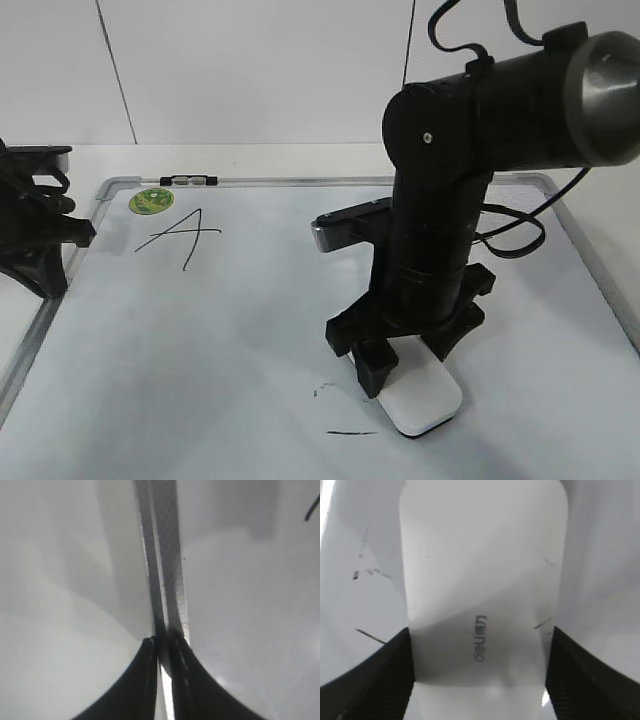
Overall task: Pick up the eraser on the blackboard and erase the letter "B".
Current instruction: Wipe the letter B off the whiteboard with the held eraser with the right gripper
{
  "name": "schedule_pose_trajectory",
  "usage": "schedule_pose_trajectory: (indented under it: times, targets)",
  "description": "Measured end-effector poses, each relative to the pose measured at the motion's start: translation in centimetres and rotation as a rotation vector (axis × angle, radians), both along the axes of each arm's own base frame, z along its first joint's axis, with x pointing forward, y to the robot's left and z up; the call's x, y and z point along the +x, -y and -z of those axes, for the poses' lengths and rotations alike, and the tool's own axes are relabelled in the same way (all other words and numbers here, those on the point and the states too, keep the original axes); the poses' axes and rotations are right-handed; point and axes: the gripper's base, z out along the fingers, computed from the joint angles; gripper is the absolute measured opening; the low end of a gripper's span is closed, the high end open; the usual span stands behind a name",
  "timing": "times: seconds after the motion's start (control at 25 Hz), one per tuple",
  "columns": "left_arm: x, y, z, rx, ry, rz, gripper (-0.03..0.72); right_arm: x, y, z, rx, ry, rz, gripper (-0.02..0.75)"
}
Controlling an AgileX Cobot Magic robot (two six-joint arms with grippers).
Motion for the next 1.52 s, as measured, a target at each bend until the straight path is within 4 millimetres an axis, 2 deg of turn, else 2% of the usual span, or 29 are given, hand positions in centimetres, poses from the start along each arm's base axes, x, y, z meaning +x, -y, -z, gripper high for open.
schedule_pose_trajectory:
  times: [0.76, 1.2, 1.48, 1.52]
  targets:
    - [0.0, 0.0, 0.0, 0.000, -0.002, -0.001, 0.034, 0.1, 0.0, 0.4, -0.025, -0.028, -0.006, 0.594]
    - [-0.1, 0.0, 0.0, 0.000, -0.007, -0.001, 0.034, 0.0, -0.2, 0.4, -0.006, -0.047, 0.008, 0.565]
    - [-0.1, 0.0, 0.0, 0.002, -0.011, 0.000, 0.034, -1.5, -2.4, 0.4, 0.044, -0.058, -0.021, 0.564]
    - [-0.1, 0.0, 0.0, 0.002, -0.011, 0.000, 0.034, -2.5, -3.6, 0.5, 0.046, -0.055, -0.064, 0.564]
